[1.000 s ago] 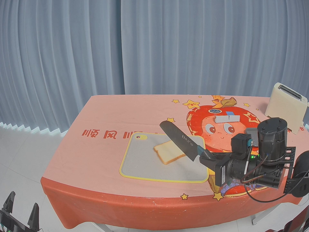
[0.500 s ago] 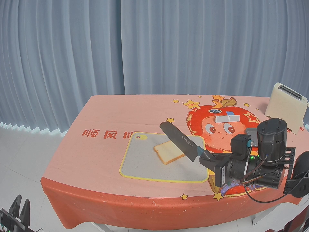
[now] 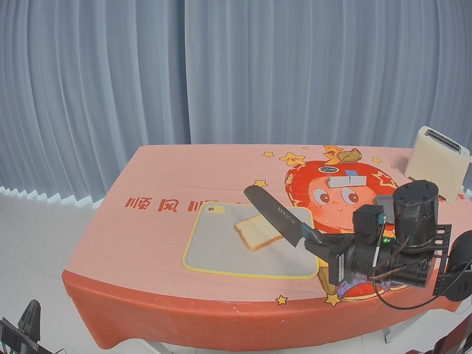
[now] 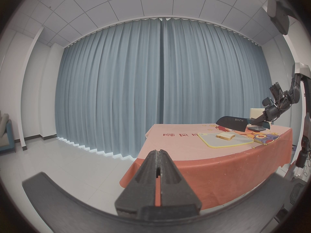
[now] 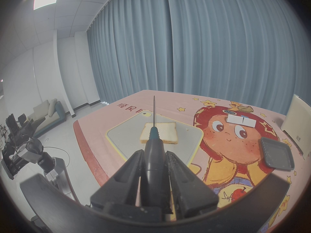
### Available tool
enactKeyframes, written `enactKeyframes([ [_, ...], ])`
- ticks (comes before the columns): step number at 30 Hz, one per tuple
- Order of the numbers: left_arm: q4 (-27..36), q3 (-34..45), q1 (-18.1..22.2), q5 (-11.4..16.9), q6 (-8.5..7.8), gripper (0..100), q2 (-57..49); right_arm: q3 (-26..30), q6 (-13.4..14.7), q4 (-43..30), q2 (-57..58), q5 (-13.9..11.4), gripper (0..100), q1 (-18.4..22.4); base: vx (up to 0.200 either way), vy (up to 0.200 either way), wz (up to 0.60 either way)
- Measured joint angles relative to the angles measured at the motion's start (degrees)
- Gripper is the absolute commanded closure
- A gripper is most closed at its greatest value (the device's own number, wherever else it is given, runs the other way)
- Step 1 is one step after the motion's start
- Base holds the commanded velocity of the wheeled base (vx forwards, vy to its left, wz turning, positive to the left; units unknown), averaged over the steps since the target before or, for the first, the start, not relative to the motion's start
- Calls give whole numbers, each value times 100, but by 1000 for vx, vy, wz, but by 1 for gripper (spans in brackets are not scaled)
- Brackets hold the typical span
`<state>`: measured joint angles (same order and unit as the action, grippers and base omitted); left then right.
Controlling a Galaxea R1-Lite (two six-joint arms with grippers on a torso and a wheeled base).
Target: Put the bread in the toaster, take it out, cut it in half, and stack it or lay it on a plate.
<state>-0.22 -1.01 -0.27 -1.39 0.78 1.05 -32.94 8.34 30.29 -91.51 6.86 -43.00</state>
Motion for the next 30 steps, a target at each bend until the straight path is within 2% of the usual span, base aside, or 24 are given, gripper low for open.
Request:
enactKeyframes([
  [20,-169,0,0,17,-73,100,0,9,-9,0,6,-2,100,-22,0,0,0],
  [23,-563,0,0,20,-85,100,0,9,-7,0,9,-2,100,-22,0,0,0],
  [27,-1429,0,0,16,-121,100,0,9,-7,0,12,0,100,-22,0,0,0],
  [30,-1585,0,0,17,-135,100,0,9,-7,0,11,0,100,-24,0,0,0],
])
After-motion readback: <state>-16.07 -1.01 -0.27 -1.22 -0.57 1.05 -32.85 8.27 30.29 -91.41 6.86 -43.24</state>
